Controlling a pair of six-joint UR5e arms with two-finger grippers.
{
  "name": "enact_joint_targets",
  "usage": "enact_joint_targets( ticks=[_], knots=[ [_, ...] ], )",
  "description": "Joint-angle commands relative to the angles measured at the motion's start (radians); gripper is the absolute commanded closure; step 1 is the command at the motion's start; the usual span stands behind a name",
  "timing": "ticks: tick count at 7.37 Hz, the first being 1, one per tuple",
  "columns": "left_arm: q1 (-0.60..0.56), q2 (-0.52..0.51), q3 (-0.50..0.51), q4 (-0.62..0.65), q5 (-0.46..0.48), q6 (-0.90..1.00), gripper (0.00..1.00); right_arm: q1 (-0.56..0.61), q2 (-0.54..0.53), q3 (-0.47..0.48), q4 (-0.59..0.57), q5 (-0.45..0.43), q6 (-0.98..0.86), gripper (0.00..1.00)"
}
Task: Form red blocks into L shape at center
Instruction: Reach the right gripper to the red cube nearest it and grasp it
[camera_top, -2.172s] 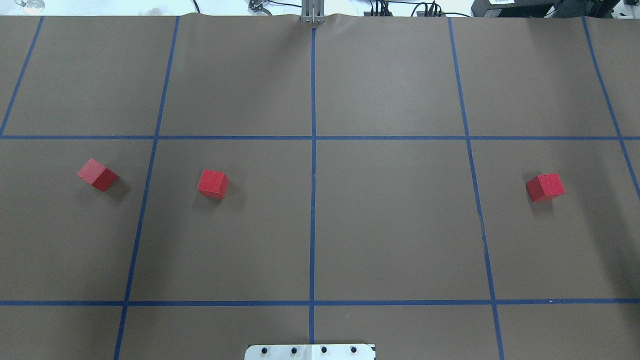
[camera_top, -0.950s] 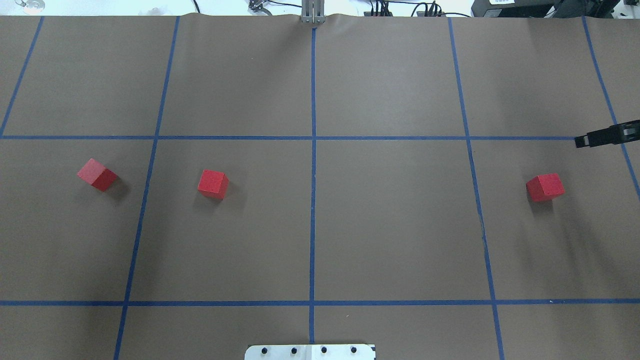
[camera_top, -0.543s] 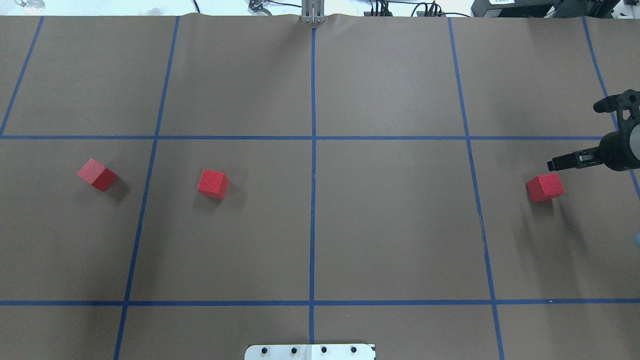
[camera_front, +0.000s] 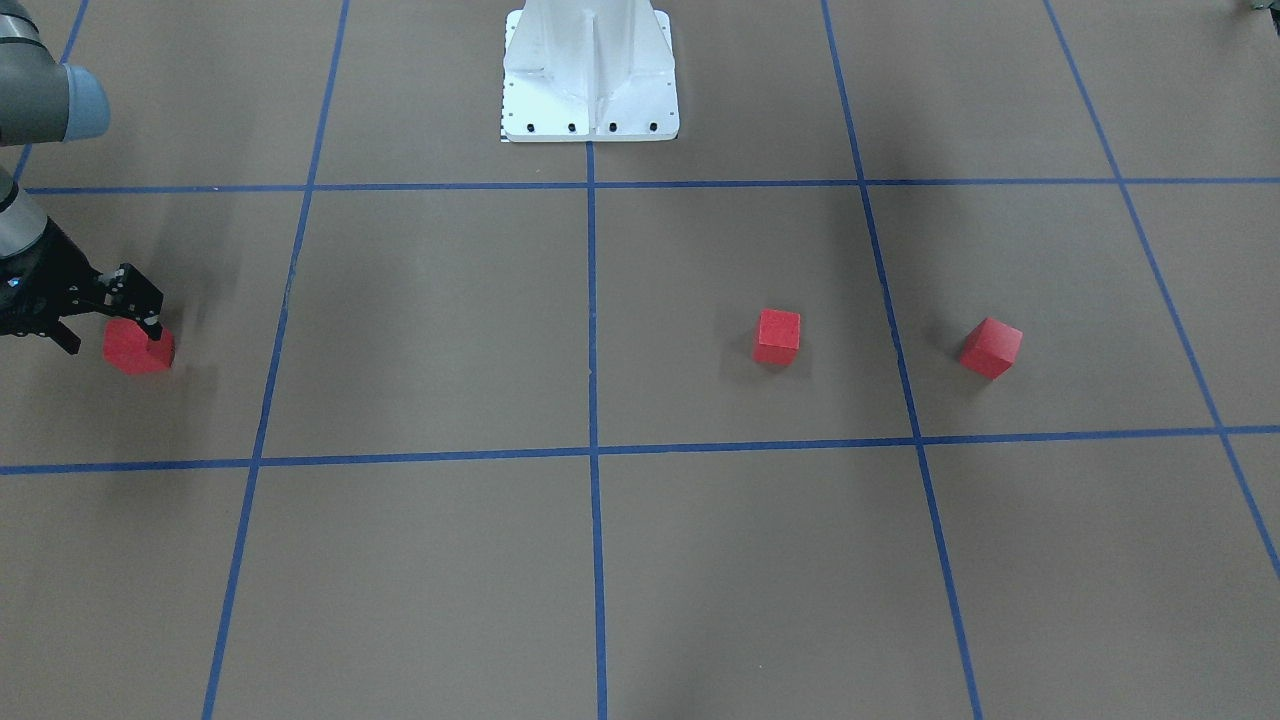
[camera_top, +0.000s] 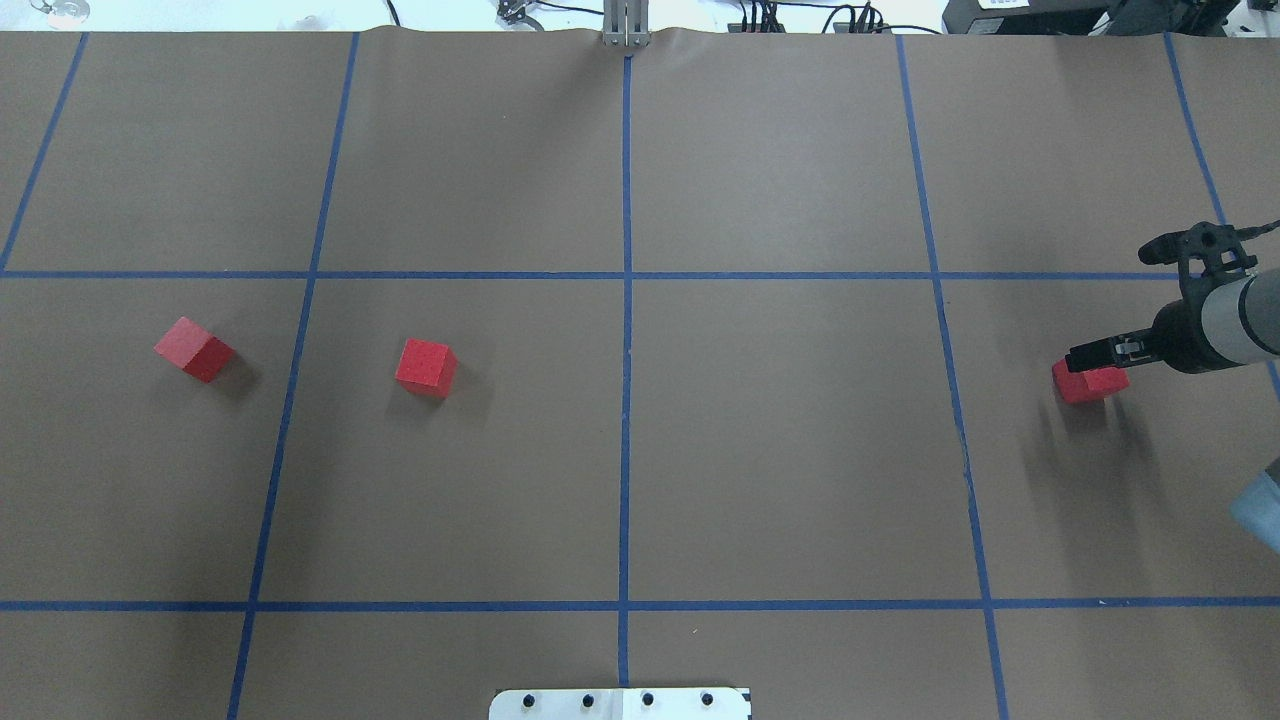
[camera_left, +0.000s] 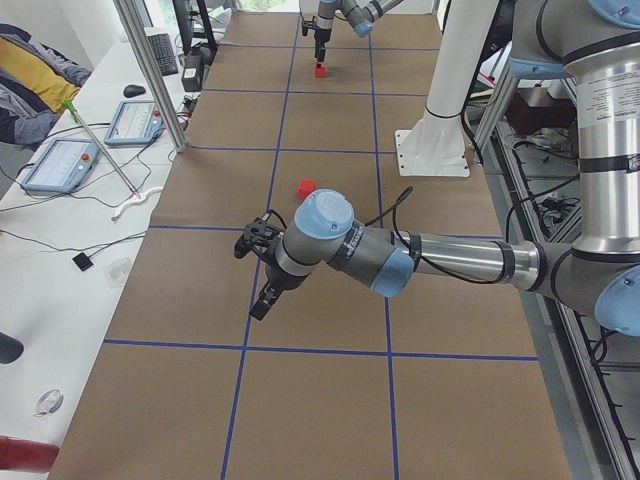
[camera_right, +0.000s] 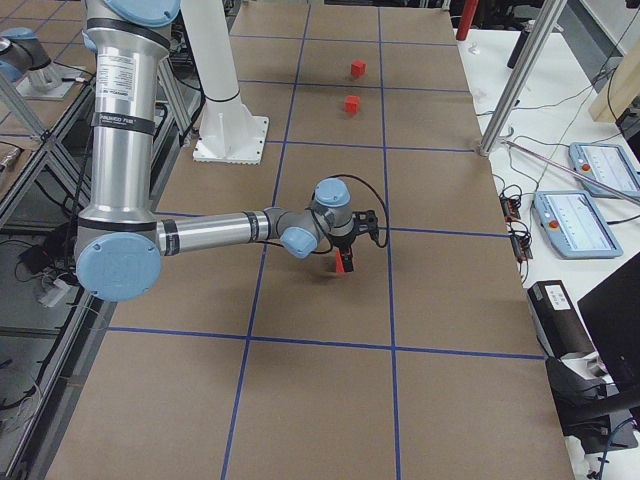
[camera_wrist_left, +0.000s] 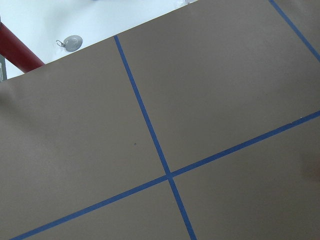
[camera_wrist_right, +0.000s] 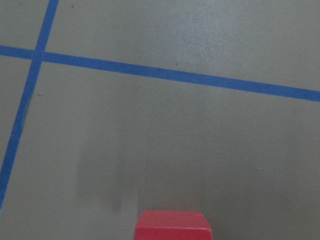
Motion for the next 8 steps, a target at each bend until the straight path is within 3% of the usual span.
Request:
enact_joint_targets(
  ticks=[1, 2, 4, 6, 7, 8],
  knots=[
    [0.000, 0.000, 0.000, -0.001, 0.000, 0.001, 0.00, -0.014, 0.000, -0.003, 0.000, -0.008, -0.011, 0.07],
    [0.000, 0.000, 0.000, -0.001, 0.001, 0.001, 0.00, -0.031, -0.002, -0.006, -0.001, -0.010, -0.011, 0.47],
    [0.000, 0.000, 0.001, -0.001, 0.000, 0.001, 0.00, -0.036, -0.009, 0.003, -0.008, -0.011, -0.011, 1.00],
    [0.000, 0.000, 0.002, -0.001, 0.000, 0.001, 0.00, -0.016, 0.027, 0.061, -0.035, 0.004, -0.008, 1.00],
    [0.000, 0.002, 0.002, -0.001, 0.000, 0.001, 0.00, -0.002, 0.113, 0.133, -0.190, 0.005, 0.006, 1.00],
    [0.000, 0.002, 0.002, -0.001, 0.000, 0.001, 0.00, -0.002, 0.252, 0.207, -0.436, 0.002, 0.021, 1.00]
  ],
)
